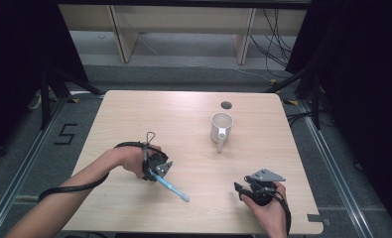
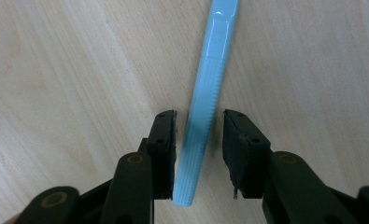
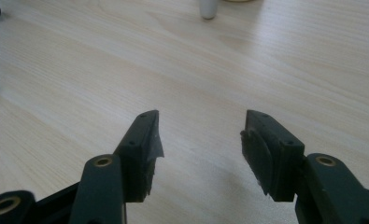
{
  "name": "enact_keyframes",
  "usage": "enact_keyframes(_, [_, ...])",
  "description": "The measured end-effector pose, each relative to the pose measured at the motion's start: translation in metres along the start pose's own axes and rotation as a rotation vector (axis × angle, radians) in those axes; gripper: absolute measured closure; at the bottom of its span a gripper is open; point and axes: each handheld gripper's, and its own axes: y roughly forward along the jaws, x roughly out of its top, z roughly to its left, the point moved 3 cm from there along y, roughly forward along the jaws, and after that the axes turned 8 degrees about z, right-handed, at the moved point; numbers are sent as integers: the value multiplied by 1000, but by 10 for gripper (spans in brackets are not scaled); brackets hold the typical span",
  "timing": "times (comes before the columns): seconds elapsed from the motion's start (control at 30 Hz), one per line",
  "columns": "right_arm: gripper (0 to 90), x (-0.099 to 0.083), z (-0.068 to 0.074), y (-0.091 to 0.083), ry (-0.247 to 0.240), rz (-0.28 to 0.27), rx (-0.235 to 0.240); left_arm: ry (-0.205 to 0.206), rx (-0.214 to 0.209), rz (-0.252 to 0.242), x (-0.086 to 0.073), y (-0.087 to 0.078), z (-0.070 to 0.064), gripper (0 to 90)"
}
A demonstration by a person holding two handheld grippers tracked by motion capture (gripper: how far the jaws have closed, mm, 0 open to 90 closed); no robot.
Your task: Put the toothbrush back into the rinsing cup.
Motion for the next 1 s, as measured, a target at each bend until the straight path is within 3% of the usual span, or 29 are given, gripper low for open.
enact_keyframes(0.07, [466, 1, 1, -1, 7, 3, 5, 4, 1, -7, 0, 1, 1, 650])
enact_keyframes(0.2, [460, 2, 2, -2, -28, 2, 0, 5, -3, -1, 0, 2, 1, 660])
enact_keyframes(0.3, [457, 3, 6, -3, -4, 8, 10, 8, -3, 2, 1, 2, 1, 668])
enact_keyframes(0.33, [456, 4, 5, -3, -29, 1, 9, 12, 0, 3, 2, 2, 2, 673])
enact_keyframes(0.47, [456, 3, 3, -2, -42, 2, -10, 19, -6, 0, 5, 1, 1, 676])
enact_keyframes(0.53, [457, 3, 3, -1, -40, 3, -4, 24, -6, -4, 7, 1, 1, 674])
enact_keyframes(0.57, [456, 3, 4, 0, -42, 5, 22, 21, -10, 1, 8, 0, 1, 674])
enact_keyframes(0.63, [456, 2, 4, 0, -29, 14, 8, 26, -5, -4, 10, -1, 1, 672])
enact_keyframes(0.77, [455, 2, 2, 1, -54, 8, -7, 34, -2, -9, 14, -3, 1, 670])
enact_keyframes(0.87, [455, 1, 6, 1, -11, 25, 10, 38, -8, -6, 16, -3, 0, 670])
enact_keyframes(0.93, [455, 1, 3, 2, -33, 17, 3, 41, -13, 0, 17, -3, 0, 671])
enact_keyframes(1.0, [455, 0, 8, 2, 19, 39, 21, 43, -14, 0, 19, -2, 0, 671])
